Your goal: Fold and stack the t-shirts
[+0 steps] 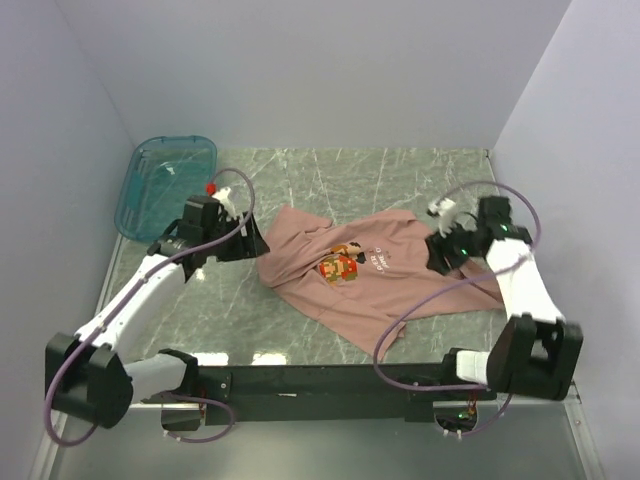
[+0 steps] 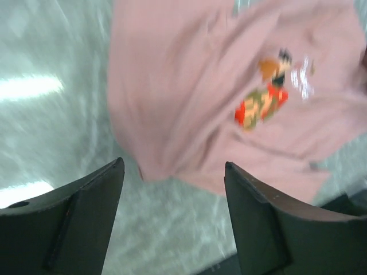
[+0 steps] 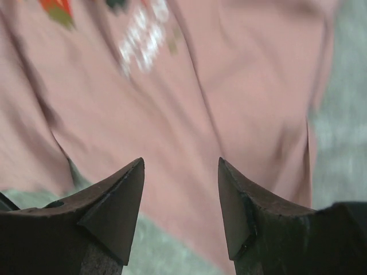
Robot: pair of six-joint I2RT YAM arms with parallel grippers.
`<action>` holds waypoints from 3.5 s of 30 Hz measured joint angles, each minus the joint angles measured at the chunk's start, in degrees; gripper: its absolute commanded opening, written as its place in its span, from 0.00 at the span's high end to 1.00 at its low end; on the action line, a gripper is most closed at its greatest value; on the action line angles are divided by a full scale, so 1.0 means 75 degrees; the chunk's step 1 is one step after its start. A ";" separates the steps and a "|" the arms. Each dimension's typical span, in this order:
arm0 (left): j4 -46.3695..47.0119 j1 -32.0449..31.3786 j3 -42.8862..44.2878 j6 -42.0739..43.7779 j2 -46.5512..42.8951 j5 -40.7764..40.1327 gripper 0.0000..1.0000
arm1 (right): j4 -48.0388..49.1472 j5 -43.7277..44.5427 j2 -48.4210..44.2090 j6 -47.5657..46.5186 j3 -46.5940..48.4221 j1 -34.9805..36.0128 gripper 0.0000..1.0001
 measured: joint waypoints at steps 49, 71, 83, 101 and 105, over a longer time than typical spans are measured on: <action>0.0440 0.0023 -0.0082 0.1055 0.0207 -0.1043 0.27 | -0.0221 0.0973 0.1795 -0.0699 0.0659 0.3080 0.66; 0.0458 0.0020 -0.0082 0.1058 0.0230 -0.0775 0.27 | -0.0029 -0.0551 0.4692 0.1880 0.4083 0.2530 0.54; 0.0455 0.0020 -0.0082 0.1058 0.0265 -0.0772 0.27 | -0.0146 0.0000 0.5732 0.2553 0.4266 0.3491 0.66; 0.0458 0.0020 -0.0082 0.1058 0.0309 -0.0772 0.27 | -0.0015 0.0504 0.2139 0.1582 0.3060 0.5654 0.66; 0.0455 0.0023 -0.0082 0.1058 0.0309 -0.0775 0.27 | -0.0265 0.0711 0.2273 0.1020 0.1941 0.7417 0.57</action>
